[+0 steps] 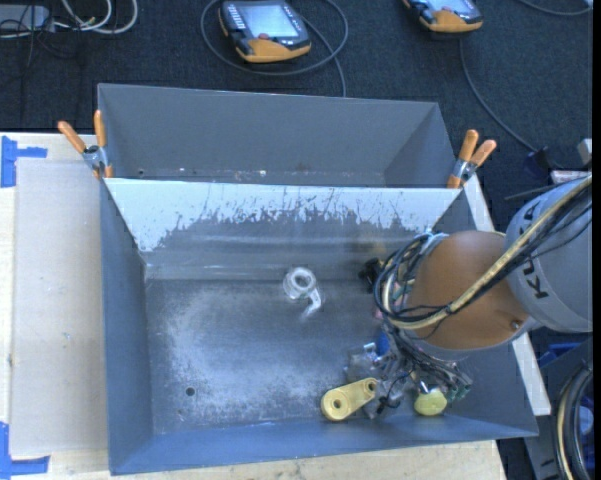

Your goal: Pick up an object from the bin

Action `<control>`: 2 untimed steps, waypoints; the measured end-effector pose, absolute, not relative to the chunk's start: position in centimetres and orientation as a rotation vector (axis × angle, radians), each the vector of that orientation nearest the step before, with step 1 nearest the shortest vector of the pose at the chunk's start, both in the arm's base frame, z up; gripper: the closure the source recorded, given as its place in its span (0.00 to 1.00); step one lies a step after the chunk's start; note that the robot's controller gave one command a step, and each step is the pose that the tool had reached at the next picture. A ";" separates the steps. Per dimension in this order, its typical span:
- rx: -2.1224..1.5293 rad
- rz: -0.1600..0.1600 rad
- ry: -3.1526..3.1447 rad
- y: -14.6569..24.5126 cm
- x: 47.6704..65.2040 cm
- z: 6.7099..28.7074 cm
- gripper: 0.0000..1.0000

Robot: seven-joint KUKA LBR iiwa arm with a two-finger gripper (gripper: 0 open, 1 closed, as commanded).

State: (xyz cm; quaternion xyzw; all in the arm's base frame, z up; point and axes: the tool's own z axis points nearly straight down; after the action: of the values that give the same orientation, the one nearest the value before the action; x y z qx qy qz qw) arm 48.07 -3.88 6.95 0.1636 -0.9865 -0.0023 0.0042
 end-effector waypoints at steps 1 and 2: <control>0.583 -0.004 -3.094 -6.6 47.5 7.2 1.00; 0.708 -0.006 -3.072 -2.8 49.7 11.1 1.00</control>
Offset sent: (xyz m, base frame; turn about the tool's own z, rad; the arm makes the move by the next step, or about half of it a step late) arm -0.0098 -0.0274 0.0005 -0.0472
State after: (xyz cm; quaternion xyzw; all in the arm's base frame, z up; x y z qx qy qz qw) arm 49.69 -2.81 11.14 0.2246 -0.9744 -0.0018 -0.0052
